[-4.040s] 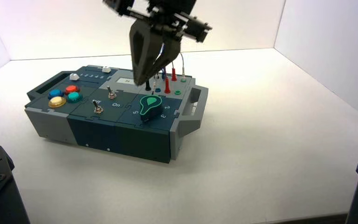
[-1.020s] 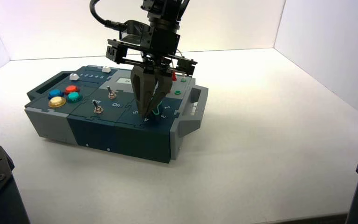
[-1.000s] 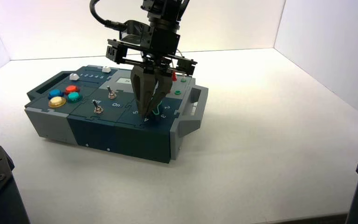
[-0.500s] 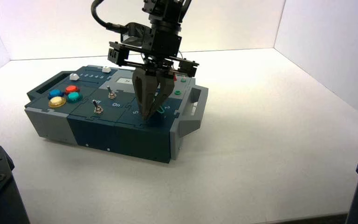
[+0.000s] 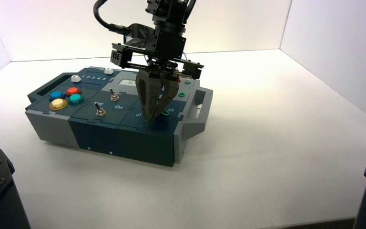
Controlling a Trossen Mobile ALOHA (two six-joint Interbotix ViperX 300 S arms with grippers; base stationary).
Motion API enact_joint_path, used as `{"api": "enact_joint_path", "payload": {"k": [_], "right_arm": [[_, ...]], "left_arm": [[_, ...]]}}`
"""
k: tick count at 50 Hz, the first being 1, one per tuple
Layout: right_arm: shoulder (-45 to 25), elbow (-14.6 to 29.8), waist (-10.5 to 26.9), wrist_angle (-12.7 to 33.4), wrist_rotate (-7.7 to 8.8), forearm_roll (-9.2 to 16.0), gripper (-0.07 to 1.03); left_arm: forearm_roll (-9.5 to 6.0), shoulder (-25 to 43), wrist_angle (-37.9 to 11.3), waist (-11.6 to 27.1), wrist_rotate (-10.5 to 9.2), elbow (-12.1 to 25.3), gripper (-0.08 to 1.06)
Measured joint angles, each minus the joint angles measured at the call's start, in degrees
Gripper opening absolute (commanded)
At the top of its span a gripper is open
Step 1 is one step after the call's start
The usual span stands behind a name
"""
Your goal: Turn the knob to position 3.
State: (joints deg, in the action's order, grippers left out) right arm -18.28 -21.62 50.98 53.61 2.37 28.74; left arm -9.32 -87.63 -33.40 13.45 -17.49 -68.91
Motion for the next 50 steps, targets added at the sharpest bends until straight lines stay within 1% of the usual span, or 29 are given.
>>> {"api": "enact_joint_path", "payload": {"k": [23,34,41,50], "right_arm": [[0.0,0.7,0.79,0.0,0.09,-0.18,-0.02],[0.0,1.93,1.23,0.26,0.18,-0.18,-0.02],[0.0,3.52,2.02,1.05,0.79,-0.18,-0.02],[0.0,5.54,3.87,1.05,2.29,-0.18,-0.02]], "left_arm": [[0.0,0.0,0.0,0.0,0.26,0.0,-0.03],[0.09,0.0,0.0,0.0,1.23,0.0,-0.03],[0.26,0.09,0.0,0.0,2.29,0.0,-0.03],[0.35,0.09,0.18,0.0,3.25,0.0,-0.03]]}}
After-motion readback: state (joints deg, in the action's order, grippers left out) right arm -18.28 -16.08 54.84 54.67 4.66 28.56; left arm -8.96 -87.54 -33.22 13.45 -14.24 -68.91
